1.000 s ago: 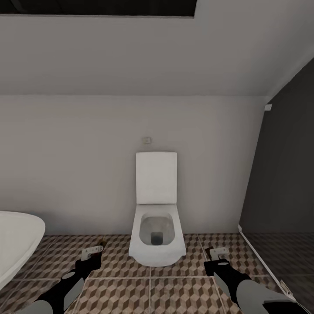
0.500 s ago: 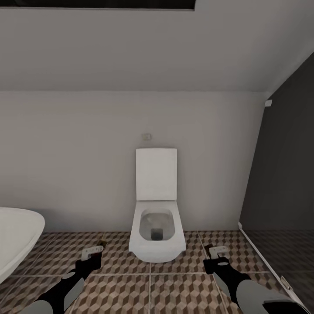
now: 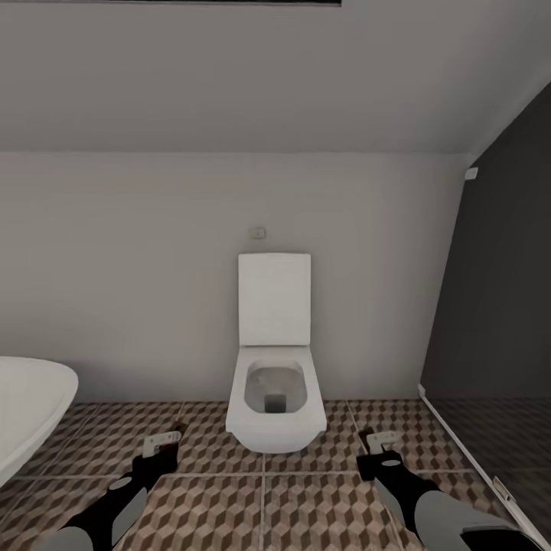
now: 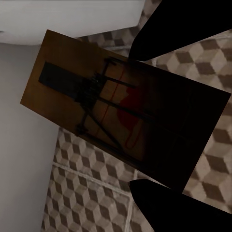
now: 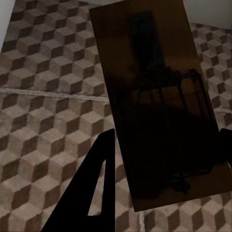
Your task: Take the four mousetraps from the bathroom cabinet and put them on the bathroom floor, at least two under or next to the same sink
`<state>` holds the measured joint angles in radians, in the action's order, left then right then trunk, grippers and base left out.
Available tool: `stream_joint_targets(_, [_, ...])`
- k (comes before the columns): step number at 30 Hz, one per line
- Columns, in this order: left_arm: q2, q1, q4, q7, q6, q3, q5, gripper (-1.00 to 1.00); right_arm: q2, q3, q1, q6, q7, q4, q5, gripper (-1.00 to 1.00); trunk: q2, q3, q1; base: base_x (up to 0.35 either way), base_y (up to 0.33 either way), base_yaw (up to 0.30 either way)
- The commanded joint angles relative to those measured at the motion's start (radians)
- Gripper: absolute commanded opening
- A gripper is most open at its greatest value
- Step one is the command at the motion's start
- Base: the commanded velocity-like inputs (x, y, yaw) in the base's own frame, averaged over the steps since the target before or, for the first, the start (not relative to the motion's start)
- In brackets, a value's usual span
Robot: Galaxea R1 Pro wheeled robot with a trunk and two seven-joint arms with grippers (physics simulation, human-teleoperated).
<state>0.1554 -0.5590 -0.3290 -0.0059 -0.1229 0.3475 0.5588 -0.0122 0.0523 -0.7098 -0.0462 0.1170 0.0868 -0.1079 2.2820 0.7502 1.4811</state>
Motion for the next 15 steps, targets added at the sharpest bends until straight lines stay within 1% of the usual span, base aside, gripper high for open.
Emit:
stream_joint_targets(1, [0.001, -0.001, 0.001, 0.0, -0.004, 0.008, 0.01, -1.0, 0.0, 0.004, 0.0, -0.006, 0.003, 0.001, -0.008, -1.0, 0.008, 0.004, 0.004, 0.0, 0.0, 0.0])
stream_joint_targets(8, [0.001, -0.001, 0.001, 0.0, -0.004, 0.008, 0.01, -1.0, 0.0, -0.001, 0.0, -0.013, 0.003, 0.001, -0.008, -1.0, 0.057, 0.026, 0.031, 0.0, 0.0, -0.002])
stream_joint_targets(15, [0.001, -0.001, 0.001, 0.0, -0.004, 0.008, 0.01, -1.0, 0.0, -0.003, 0.0, -0.015, 0.005, 0.001, -0.004, -1.0, 0.106, 0.048, 0.057, 0.0, 0.0, -0.049])
